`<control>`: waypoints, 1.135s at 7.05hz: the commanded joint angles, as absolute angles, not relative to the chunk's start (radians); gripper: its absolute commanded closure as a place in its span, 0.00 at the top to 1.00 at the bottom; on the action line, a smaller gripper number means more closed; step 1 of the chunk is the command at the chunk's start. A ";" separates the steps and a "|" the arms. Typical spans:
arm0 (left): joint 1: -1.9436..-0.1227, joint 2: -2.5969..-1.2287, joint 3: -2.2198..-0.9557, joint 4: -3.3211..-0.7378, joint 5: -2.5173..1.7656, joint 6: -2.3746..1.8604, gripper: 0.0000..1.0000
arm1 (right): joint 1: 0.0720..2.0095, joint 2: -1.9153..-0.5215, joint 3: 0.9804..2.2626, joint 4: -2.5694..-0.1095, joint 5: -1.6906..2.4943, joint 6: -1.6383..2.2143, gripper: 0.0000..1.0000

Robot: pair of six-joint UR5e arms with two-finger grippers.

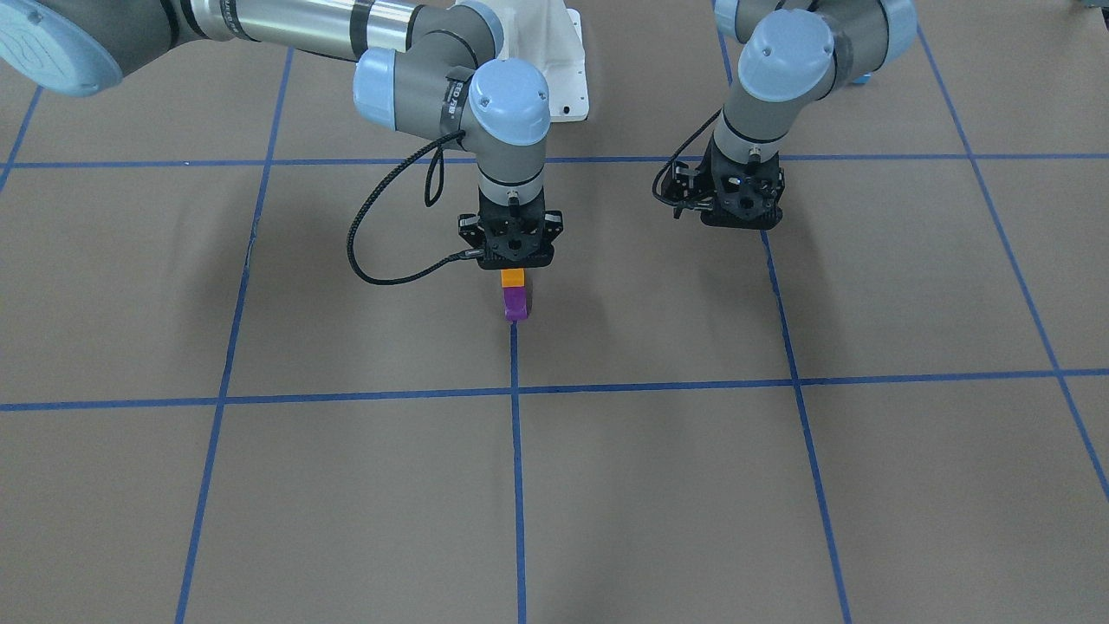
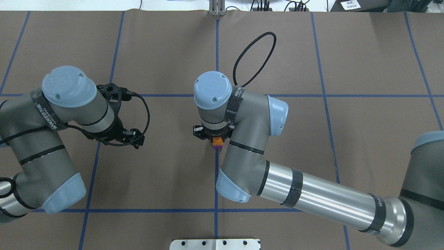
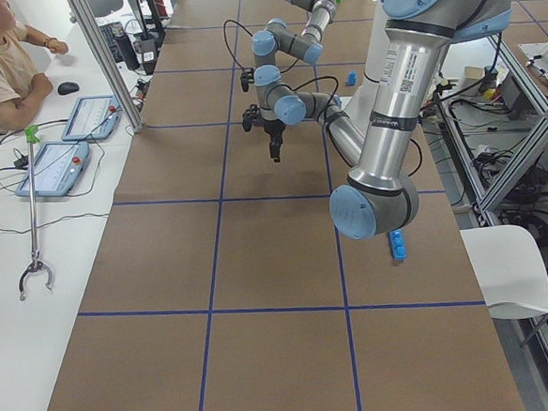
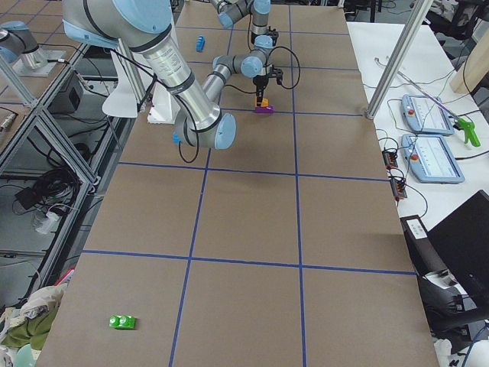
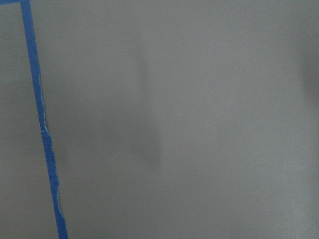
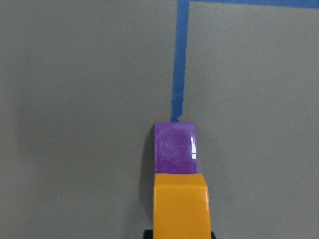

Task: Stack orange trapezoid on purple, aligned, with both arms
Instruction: 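Lower the orange block onto the purple block, aligning with the right gripper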

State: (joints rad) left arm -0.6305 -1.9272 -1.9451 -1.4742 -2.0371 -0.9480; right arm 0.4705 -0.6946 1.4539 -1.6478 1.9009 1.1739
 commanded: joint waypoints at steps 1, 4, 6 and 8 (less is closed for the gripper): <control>-0.630 -1.928 -1.945 -1.474 -2.037 -0.948 1.00 | 0.469 -0.695 1.448 -1.647 1.902 1.163 0.00; -0.629 -1.930 -1.945 -1.474 -2.037 -0.948 1.00 | 0.469 -0.693 1.448 -1.647 1.904 1.152 0.00; -0.629 -1.930 -1.944 -1.474 -2.037 -0.948 1.00 | 0.469 -0.689 1.450 -1.647 1.902 1.173 0.99; -0.629 -1.930 -1.945 -1.474 -2.037 -0.948 1.00 | 0.477 -0.686 1.459 -1.651 1.908 1.173 1.00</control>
State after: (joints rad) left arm -0.6290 -1.9298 -1.9441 -1.4742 -2.0371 -0.9480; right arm 0.4726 -0.6882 1.4524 -1.6481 1.9043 1.1719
